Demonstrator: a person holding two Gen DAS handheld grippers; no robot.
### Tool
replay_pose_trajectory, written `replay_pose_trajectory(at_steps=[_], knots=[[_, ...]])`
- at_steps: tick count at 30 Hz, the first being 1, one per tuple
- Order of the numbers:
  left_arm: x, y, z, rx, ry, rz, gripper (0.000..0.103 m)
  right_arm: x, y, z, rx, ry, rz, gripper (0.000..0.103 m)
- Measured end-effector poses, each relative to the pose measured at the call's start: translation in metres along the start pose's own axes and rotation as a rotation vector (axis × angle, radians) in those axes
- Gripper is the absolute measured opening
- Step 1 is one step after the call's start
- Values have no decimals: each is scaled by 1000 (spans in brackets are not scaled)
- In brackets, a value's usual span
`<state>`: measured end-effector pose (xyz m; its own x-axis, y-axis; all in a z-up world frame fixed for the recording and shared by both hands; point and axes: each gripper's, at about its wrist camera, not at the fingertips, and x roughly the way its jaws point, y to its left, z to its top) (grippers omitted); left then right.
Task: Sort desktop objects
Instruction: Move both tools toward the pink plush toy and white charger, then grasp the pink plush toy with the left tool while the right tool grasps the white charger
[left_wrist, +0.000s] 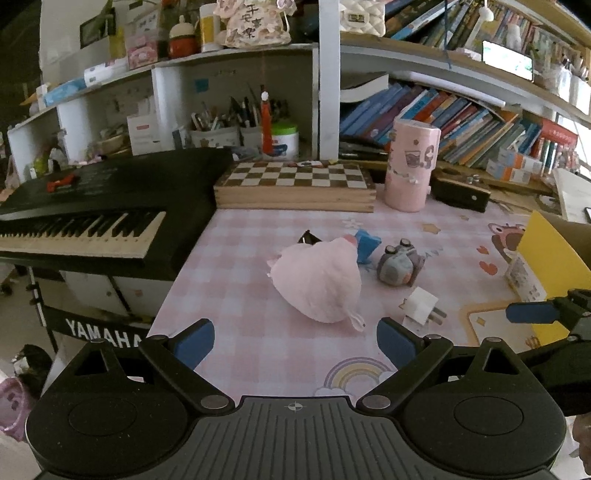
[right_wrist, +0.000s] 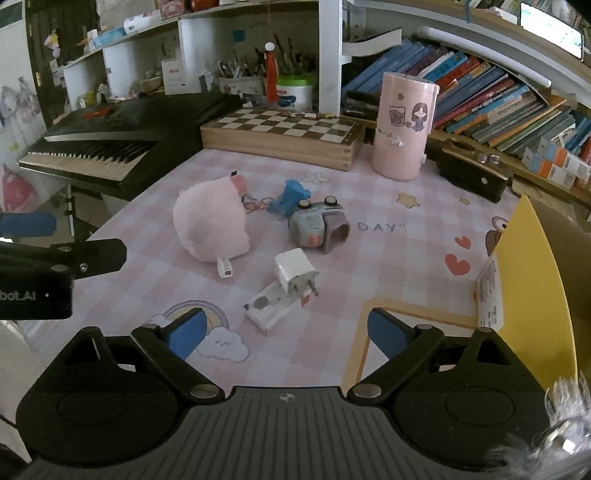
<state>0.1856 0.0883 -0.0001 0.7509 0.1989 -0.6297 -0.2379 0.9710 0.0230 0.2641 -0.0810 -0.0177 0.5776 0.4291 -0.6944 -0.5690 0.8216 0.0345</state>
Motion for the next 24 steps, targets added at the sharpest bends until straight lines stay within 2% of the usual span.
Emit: replay_pose_trajectory(at_steps=[4, 8, 16, 24], knots=[[6, -1, 4, 0, 8, 18, 97, 11, -5, 6, 4, 5, 13, 83], [13, -2, 8, -4, 17, 37, 97, 23, -10, 12, 2, 4, 19, 67], [33, -7, 17, -6, 44, 57, 97, 56, -16, 21, -14, 38, 48, 59], [62, -20, 32, -24, 41, 14, 97, 75, -23, 21, -34, 63, 70, 46]])
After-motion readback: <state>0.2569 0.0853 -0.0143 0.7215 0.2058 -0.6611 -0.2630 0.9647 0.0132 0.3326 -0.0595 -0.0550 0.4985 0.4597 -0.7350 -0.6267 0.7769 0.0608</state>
